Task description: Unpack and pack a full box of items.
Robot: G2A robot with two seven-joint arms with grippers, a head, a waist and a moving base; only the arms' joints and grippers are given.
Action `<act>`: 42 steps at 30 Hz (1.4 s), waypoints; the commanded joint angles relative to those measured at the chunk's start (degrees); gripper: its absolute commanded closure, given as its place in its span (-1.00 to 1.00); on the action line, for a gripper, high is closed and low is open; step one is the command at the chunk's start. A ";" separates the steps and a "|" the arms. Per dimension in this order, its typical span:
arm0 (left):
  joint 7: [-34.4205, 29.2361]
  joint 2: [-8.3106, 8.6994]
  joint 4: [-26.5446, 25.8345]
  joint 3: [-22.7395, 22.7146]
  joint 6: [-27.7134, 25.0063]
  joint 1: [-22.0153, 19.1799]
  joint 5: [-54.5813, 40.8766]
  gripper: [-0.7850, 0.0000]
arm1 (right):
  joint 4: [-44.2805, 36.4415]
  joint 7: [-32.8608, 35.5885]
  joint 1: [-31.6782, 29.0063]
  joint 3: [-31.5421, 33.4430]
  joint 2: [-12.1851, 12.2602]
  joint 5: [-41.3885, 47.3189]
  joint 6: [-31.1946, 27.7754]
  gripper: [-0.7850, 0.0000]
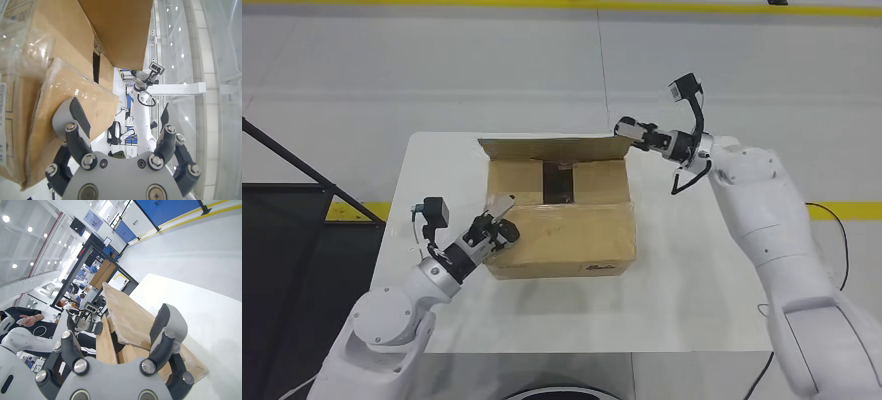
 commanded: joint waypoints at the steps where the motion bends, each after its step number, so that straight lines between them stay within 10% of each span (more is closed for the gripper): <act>1: 0.21 0.01 0.06 0.25 -0.12 -0.14 0.59 -1.00 | -5.05 3.43 -1.74 0.35 1.35 1.65 3.42 -1.00; 14: 0.58 -0.03 1.33 1.92 -0.69 -1.64 2.37 -1.00 | -20.94 15.31 -10.71 3.41 7.29 4.47 15.32 -1.00; 26: 3.76 -0.20 2.10 1.02 -2.40 -1.80 1.38 -1.00 | -17.13 10.67 -10.14 -0.26 6.00 5.98 24.00 -1.00; 42: 23.93 -0.72 -0.73 -7.58 -5.73 5.23 9.37 -1.00 | -14.62 11.17 -11.78 -0.46 5.88 6.23 23.00 -1.00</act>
